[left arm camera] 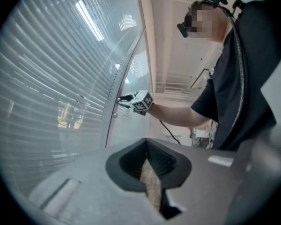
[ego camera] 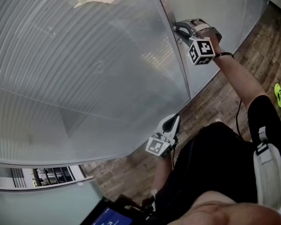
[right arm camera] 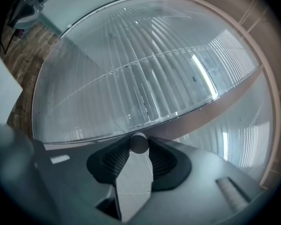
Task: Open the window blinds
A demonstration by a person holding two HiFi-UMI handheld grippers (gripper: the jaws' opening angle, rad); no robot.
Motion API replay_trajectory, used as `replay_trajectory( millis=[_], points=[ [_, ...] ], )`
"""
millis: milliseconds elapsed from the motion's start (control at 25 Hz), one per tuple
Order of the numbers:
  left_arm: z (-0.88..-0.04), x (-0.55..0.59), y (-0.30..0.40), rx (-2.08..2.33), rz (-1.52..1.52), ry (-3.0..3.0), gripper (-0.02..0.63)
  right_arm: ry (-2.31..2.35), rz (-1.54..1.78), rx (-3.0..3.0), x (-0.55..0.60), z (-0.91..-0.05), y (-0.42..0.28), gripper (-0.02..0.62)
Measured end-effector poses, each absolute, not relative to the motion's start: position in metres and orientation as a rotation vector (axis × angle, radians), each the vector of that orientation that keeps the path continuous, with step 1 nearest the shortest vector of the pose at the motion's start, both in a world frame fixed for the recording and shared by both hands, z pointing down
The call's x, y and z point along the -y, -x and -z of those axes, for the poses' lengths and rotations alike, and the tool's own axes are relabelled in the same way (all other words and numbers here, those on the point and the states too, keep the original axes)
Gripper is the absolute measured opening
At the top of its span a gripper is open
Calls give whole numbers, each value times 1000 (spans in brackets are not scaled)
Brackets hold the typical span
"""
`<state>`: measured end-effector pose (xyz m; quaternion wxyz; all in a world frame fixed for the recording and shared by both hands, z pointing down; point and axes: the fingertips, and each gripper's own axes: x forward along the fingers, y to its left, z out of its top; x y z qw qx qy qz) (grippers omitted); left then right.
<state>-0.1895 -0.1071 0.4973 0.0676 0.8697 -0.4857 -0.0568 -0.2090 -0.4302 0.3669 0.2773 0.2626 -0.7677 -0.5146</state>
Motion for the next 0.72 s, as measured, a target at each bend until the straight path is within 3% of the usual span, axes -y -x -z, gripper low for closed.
replay_trajectory(
  millis=[320, 720],
  points=[
    [-500, 107, 187, 1452, 172, -2613, 2, -725, 1342, 2094, 430, -365, 208, 118],
    [-505, 105, 183, 1428, 159, -2624, 2, -803, 968, 2388, 434, -362, 206, 126]
  ],
)
